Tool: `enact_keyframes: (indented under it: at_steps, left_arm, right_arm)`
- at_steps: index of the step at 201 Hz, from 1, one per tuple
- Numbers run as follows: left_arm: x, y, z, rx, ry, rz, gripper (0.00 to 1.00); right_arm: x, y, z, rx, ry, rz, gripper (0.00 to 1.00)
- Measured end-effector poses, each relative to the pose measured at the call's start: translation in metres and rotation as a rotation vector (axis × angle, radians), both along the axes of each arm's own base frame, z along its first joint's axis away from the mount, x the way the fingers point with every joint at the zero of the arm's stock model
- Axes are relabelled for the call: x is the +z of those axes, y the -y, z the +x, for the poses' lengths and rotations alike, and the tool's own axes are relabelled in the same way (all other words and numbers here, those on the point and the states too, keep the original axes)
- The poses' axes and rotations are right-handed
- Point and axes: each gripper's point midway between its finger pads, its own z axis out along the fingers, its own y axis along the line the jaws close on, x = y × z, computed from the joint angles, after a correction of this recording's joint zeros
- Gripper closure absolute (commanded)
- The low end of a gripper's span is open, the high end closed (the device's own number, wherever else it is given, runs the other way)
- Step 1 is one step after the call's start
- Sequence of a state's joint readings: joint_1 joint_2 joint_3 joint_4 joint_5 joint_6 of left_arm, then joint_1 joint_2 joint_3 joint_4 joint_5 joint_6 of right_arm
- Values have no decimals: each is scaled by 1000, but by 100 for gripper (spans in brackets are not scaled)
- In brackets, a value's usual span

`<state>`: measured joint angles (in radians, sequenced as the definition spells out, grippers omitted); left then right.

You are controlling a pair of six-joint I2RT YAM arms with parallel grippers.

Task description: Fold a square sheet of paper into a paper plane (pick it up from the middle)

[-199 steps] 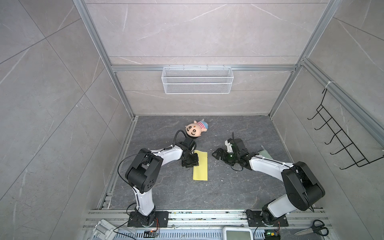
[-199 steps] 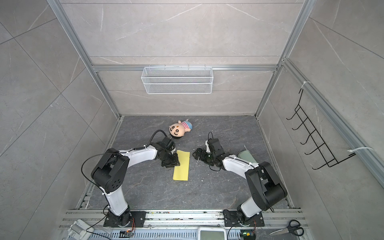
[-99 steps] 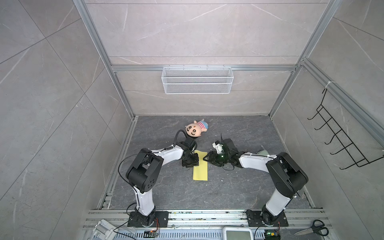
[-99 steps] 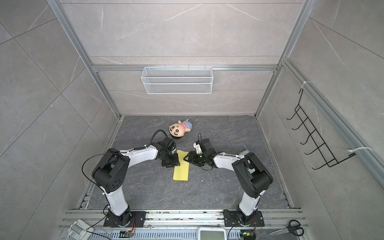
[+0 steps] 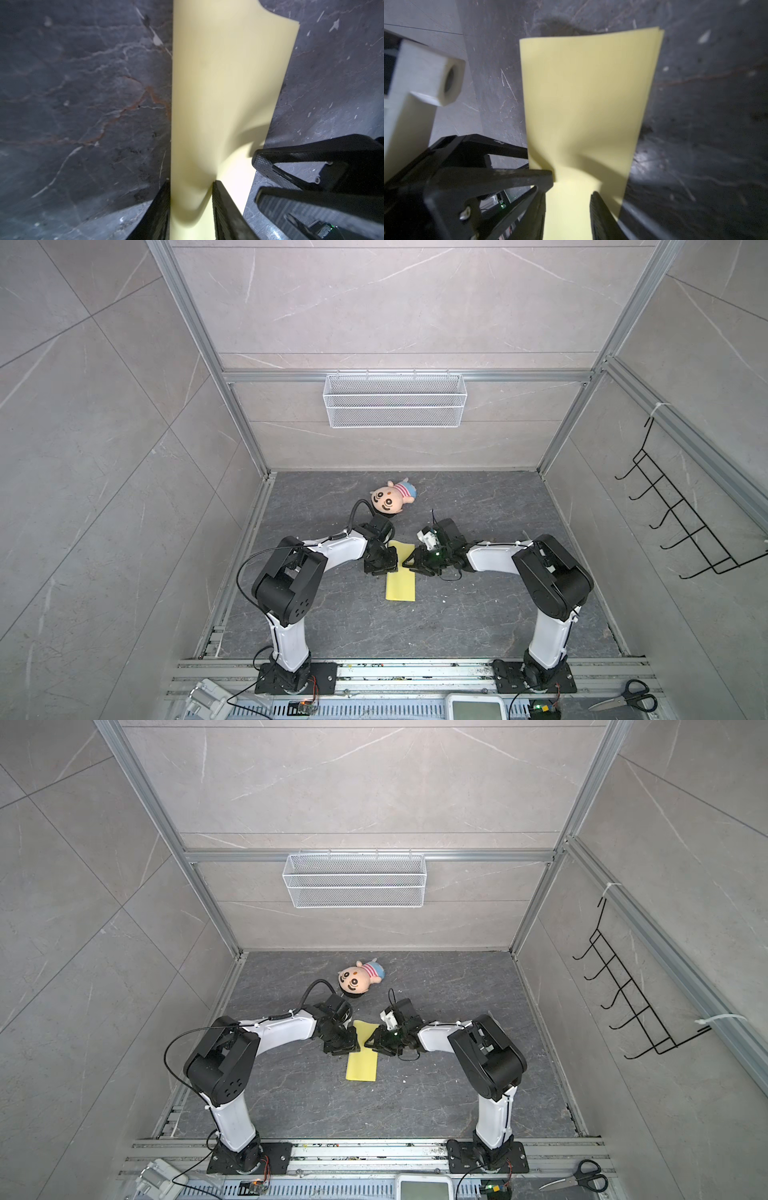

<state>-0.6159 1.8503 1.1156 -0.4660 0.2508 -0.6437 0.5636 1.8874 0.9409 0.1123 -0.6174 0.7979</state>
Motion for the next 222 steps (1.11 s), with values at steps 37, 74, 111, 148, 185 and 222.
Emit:
enact_keyframes:
  at_steps: [37, 74, 111, 148, 185, 222]
  left_arm:
    - [0, 0, 0, -1, 4, 4, 62]
    - [5, 3, 1, -6, 17, -8, 51]
    - [12, -4, -5, -5, 12, 30, 43]
    - [44, -20, -2, 8, 67, 33, 49]
    - [74, -2, 9, -20, 141, -109, 63]
    - [63, 21, 14, -57, 112, -207, 76]
  right_arm:
    - [-4, 2, -3, 17, -3, -18, 62]
    - [-6, 3, -3, 41, 5, -35, 63]
    - [-7, 3, -3, 64, 3, -58, 64]
    - [-8, 4, -3, 78, -3, -80, 65]
    - [-9, 4, -2, 86, -9, -98, 68]
    - [-10, 5, -2, 85, -25, -109, 70]
